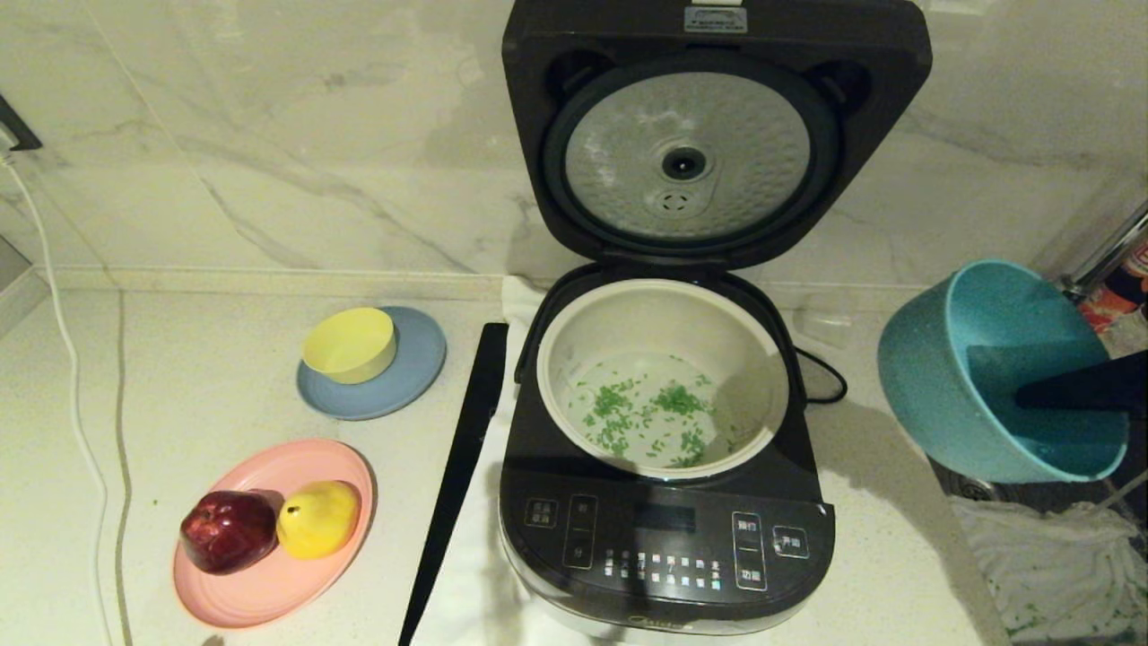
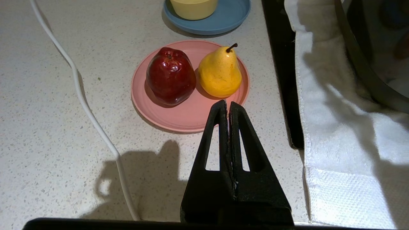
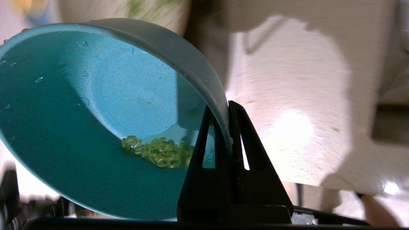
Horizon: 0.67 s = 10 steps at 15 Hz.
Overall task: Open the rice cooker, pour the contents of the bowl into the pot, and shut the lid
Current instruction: Fill a bowl with water from the tap
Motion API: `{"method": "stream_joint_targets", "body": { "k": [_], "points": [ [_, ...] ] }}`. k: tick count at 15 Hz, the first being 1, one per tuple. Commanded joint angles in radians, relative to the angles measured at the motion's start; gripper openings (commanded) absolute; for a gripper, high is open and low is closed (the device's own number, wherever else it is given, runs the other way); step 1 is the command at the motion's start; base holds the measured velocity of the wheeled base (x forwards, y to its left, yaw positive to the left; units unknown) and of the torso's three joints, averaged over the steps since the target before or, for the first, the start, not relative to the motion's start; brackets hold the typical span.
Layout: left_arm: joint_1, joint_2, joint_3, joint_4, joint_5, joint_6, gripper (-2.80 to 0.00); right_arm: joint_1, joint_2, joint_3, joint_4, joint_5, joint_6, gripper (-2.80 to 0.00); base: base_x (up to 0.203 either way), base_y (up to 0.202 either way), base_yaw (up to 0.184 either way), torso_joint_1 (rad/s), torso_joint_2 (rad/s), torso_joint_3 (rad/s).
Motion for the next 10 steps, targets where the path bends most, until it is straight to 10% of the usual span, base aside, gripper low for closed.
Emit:
{"method": "stream_joint_targets", "body": {
  "k": [1,10],
  "points": [
    [-0.001,-0.001,0.000,0.000,0.000,0.000,-2.80,-0.198,-0.022,0.021,0.008,0.045,0.000,-2.80,0.000,0.000,0.000,0.000,0.00,0.000],
    [0.001,-0.001,0.000,0.000,0.000,0.000,-2.80,-0.955,0.191,0.168,-0.156,0.306,-0.113,-2.80,0.000,0.000,0.000,0.000,0.00,0.000]
  ]
}}
